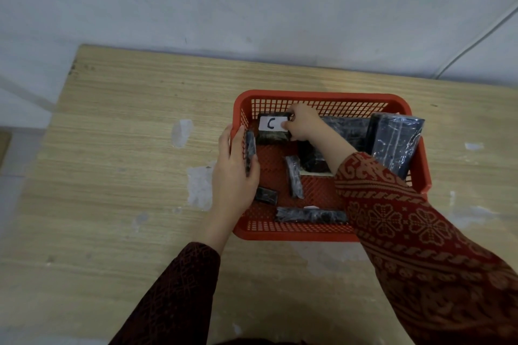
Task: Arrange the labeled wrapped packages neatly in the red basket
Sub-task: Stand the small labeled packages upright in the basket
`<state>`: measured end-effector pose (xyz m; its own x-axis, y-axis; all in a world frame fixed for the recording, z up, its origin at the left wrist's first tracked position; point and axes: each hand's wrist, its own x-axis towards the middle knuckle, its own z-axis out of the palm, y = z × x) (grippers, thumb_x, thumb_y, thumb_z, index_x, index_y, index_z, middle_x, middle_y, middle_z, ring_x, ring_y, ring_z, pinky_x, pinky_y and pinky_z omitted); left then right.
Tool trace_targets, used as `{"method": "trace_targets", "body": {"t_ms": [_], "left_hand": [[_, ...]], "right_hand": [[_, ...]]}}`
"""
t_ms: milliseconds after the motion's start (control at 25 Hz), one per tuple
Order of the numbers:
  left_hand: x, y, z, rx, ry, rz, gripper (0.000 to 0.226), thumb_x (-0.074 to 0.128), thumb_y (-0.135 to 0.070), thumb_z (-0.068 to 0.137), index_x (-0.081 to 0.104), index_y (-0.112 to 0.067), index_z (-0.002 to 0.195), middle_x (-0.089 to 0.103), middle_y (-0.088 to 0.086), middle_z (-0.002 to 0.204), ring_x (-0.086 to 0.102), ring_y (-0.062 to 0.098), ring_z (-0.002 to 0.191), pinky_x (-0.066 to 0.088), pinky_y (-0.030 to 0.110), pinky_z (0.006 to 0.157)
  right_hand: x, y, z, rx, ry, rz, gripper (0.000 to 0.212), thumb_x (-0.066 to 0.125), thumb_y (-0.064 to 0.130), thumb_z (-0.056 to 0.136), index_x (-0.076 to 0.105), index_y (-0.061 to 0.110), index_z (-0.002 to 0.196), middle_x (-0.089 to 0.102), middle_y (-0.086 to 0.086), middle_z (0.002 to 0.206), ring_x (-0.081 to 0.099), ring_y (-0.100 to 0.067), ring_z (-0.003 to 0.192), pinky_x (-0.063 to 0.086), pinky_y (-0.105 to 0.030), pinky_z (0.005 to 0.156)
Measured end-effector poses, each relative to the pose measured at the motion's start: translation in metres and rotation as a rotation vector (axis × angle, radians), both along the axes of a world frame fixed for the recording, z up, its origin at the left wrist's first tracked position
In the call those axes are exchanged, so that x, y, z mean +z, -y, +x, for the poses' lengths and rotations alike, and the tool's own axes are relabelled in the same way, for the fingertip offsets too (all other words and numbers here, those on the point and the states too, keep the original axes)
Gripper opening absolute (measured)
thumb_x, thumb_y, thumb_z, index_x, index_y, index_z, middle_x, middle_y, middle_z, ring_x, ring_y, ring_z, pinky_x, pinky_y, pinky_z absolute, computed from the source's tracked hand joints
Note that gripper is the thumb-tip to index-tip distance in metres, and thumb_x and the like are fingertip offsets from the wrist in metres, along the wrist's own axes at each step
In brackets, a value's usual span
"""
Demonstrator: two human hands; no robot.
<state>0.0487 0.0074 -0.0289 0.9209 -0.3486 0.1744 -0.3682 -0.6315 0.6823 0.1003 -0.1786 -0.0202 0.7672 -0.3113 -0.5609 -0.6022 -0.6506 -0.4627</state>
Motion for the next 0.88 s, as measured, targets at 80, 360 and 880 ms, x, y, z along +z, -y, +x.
{"method": "trace_targets", "body": {"t_ms": [80,360,880], "left_hand": [[-0.001,0.0,0.0,-0.004,-0.011,-0.008,0.053,0.056,-0.011,0.09,0.038,-0.005,0.14,0.033,0.017,0.147,0.037,0.009,0.12,0.03,0.008,0.089],[-0.002,0.0,0.0,0.009,-0.011,-0.009,0.054,0.056,-0.011,0.09,0.038,-0.005,0.14,0.033,0.017,0.147,0.036,0.012,0.123,0.026,0.006,0.092],[-0.001,0.0,0.001,0.003,0.008,0.0,0.053,0.056,-0.011,0.09,0.039,-0.003,0.139,0.034,0.018,0.146,0.036,0.011,0.124,0.02,-0.009,0.09]], "right_hand": [[-0.001,-0.005,-0.002,0.007,-0.014,-0.042,0.033,0.054,0.011,0.093,0.051,-0.003,0.123,0.056,-0.022,0.126,0.056,-0.036,0.113,0.049,-0.038,0.095],[-0.009,-0.031,-0.019,-0.125,0.203,-0.152,0.034,0.055,0.004,0.091,0.042,-0.003,0.121,0.056,-0.024,0.119,0.056,-0.037,0.108,0.044,-0.035,0.077],[-0.041,-0.038,-0.056,0.243,0.353,-0.323,0.044,0.054,0.0,0.089,0.046,0.002,0.132,0.046,-0.021,0.13,0.048,-0.038,0.117,0.047,-0.044,0.094]]}}
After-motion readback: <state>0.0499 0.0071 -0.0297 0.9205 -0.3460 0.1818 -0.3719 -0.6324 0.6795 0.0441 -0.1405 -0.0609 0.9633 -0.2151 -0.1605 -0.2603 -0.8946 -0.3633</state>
